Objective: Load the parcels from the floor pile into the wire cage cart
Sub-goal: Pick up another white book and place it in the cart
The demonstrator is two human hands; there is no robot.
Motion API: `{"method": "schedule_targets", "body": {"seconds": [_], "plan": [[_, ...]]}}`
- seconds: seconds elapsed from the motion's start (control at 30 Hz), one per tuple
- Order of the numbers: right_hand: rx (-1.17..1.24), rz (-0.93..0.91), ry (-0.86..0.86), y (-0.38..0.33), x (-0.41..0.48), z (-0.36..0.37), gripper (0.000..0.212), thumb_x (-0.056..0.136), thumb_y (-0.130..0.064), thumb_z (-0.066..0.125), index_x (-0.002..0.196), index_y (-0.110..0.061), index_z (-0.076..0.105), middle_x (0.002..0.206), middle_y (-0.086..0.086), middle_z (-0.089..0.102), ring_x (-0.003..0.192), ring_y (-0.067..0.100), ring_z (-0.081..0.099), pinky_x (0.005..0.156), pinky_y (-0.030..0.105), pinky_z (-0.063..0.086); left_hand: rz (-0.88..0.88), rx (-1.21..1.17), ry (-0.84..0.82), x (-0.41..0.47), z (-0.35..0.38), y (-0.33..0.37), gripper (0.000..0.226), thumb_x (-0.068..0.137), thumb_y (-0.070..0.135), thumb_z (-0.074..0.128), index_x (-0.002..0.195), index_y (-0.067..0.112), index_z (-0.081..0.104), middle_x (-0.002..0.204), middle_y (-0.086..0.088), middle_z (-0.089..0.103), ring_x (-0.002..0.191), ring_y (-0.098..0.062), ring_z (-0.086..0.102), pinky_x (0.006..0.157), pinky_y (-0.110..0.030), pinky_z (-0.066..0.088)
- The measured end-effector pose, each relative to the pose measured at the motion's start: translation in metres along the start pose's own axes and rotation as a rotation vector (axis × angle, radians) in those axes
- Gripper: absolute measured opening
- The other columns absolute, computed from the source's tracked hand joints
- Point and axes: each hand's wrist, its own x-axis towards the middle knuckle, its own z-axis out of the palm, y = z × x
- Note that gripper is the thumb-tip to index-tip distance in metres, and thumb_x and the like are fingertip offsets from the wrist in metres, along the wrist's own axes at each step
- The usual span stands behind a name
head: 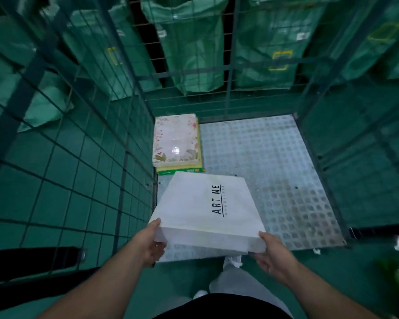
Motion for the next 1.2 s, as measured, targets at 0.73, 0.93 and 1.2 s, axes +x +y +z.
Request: {"method": "schedule_targets", "body": {"seconds": [0.73, 0.93, 1.2], "plan": [[-0.038, -0.004, -0.198, -0.186, 0.313, 0.17, 0.034, 0.104, -0.005, 0.051, 0.131, -0.025, 0.048, 0.108, 0.011, 0.07, 0.085, 0.025, 0.069, 0.061, 0.026, 0.054, -0.027, -0.665, 0.106, 0.264, 0.074, 0.154, 0.034, 0.106, 0.028, 0.053, 0.125, -0.001, 0.055, 0.137, -0.021, 0.058, 0.1, -0.033, 0.066, 0.091, -0.044, 0.055], [0.073, -0.043, -0.203, -0.184, 0.41, 0.22, 0.039, 0.105, -0.006, 0.051, 0.137, -0.028, 0.05, 0.11, 0.008, 0.074, 0.1, 0.027, 0.069, 0.081, 0.031, 0.058, 0.065, -0.631, 0.108, 0.363, 0.088, 0.209, 0.038, 0.107, 0.033, 0.051, 0.136, 0.008, 0.055, 0.129, -0.012, 0.064, 0.097, -0.029, 0.067, 0.097, -0.046, 0.054], [0.17, -0.081, -0.22, -0.19, 0.487, 0.282, 0.037, 0.105, -0.003, 0.052, 0.135, -0.024, 0.045, 0.121, 0.014, 0.067, 0.1, 0.028, 0.071, 0.083, 0.033, 0.055, 0.188, -0.525, 0.226, 0.44, 0.098, 0.28, 0.033, 0.106, 0.034, 0.055, 0.12, 0.005, 0.06, 0.11, -0.013, 0.07, 0.095, -0.027, 0.071, 0.083, -0.038, 0.062]]}}
